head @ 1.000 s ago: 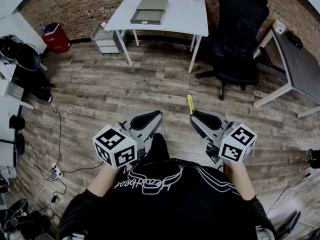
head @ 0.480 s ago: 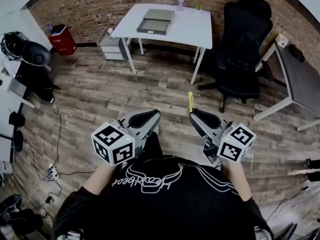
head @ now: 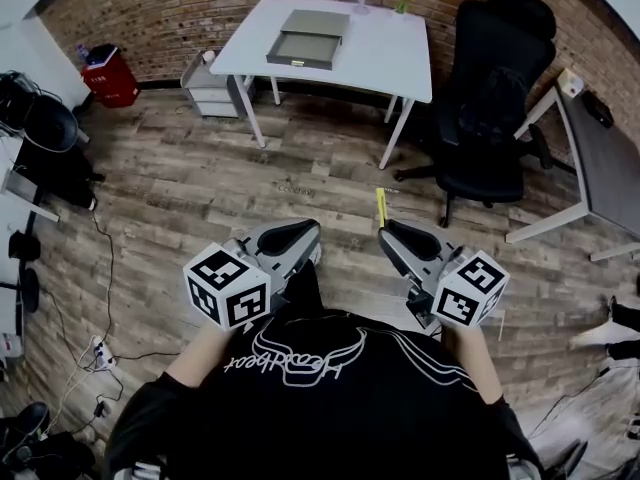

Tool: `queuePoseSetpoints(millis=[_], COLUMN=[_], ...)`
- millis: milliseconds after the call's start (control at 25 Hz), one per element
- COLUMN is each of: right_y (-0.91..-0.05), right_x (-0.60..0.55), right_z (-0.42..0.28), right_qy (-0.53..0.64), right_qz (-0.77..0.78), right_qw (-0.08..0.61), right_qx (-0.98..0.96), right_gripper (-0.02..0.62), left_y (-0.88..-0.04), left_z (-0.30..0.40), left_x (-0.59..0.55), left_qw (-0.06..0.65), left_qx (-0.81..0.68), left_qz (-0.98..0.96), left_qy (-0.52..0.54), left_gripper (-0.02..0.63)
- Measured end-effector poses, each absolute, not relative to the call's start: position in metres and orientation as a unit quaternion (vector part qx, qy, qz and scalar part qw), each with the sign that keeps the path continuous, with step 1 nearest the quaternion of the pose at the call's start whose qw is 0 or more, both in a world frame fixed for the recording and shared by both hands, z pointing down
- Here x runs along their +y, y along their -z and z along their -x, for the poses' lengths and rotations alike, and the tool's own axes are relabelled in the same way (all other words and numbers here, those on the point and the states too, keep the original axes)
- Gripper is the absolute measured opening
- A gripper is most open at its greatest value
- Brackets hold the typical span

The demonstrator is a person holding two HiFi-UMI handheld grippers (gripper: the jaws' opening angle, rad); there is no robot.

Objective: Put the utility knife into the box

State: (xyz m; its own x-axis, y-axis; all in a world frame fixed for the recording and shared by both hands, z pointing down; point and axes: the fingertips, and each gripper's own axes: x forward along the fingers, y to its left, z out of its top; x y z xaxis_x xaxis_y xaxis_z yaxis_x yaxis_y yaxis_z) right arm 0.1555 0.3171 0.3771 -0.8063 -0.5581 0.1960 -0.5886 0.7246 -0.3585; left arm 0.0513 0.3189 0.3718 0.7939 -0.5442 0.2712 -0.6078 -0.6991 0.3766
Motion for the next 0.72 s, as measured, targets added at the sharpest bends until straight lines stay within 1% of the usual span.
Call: queuePoseSetpoints(millis=[360, 720], right_y=[-0.382, -0.367], right_x=[0.195, 0.057], right_z=[-0.120, -0.061], right_qy=[-0.233, -0.213], right_qz=[-0.311, -0.304], right_qw=[0.049, 0.080], right_qx=[-0.920, -0.925], right_gripper=[0.066, 0.066], left_y=[-0.372, -0.370], left_z=[-0.025, 0.035], left_x=[0.191, 0.056], left_qw=[0.247, 0.258], left_qx=[-0.297, -0.316], left_qz=[-0.919, -0.911], left_qy=[-0.076, -0.057], left_gripper=[0.037, 0.037])
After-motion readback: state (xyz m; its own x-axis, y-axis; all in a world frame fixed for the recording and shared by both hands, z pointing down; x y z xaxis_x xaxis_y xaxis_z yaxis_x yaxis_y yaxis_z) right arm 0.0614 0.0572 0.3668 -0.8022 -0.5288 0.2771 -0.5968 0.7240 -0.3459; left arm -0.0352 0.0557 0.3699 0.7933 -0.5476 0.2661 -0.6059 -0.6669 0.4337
